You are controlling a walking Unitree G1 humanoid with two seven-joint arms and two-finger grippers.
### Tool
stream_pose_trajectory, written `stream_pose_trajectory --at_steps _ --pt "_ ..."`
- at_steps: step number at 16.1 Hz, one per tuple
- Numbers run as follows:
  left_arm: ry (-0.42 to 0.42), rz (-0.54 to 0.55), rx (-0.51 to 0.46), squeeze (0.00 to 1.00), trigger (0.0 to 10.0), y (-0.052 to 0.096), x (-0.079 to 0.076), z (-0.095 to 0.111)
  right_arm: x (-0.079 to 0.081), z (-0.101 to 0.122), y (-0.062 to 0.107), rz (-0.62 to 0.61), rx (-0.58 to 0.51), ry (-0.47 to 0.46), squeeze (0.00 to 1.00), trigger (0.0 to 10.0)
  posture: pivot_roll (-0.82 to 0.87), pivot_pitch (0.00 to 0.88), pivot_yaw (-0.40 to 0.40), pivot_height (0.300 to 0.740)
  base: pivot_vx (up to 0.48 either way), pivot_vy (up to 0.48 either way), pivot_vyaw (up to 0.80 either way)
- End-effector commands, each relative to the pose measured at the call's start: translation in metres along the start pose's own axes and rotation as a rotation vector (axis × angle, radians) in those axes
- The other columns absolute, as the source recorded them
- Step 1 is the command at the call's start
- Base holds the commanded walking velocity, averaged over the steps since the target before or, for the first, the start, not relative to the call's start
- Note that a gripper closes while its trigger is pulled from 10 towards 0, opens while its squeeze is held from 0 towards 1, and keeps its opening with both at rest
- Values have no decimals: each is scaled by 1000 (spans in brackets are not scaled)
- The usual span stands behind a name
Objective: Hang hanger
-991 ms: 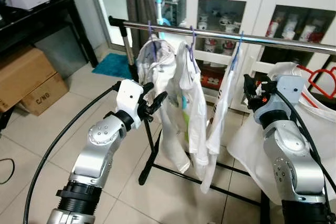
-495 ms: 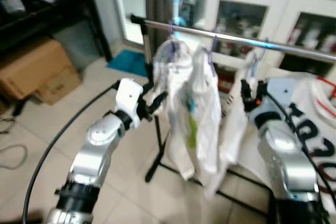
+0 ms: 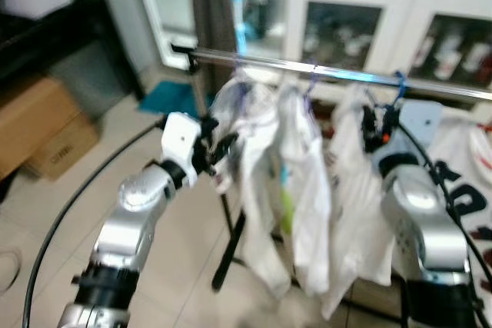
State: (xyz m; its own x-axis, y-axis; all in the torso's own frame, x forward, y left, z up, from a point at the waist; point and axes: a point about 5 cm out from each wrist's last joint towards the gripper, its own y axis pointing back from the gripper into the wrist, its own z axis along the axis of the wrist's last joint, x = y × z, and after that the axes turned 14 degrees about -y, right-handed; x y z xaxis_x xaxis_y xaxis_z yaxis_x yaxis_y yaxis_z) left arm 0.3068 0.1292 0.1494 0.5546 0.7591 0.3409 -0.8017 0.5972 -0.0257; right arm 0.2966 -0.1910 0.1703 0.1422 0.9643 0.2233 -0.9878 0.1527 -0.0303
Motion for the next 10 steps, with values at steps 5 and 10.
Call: stream_pose_trajectory --at_steps 5,10 --pt "7 -105 -39 0 10000 0 -12 5 -20 15 1 -104 2 16 1000 10000 -148 0 65 740 0 0 0" --pt "56 -206 -35 0 10000 1 -15 7 -24 22 3 -58 80 40 1000 10000 -148 0 62 740 0 0 0"
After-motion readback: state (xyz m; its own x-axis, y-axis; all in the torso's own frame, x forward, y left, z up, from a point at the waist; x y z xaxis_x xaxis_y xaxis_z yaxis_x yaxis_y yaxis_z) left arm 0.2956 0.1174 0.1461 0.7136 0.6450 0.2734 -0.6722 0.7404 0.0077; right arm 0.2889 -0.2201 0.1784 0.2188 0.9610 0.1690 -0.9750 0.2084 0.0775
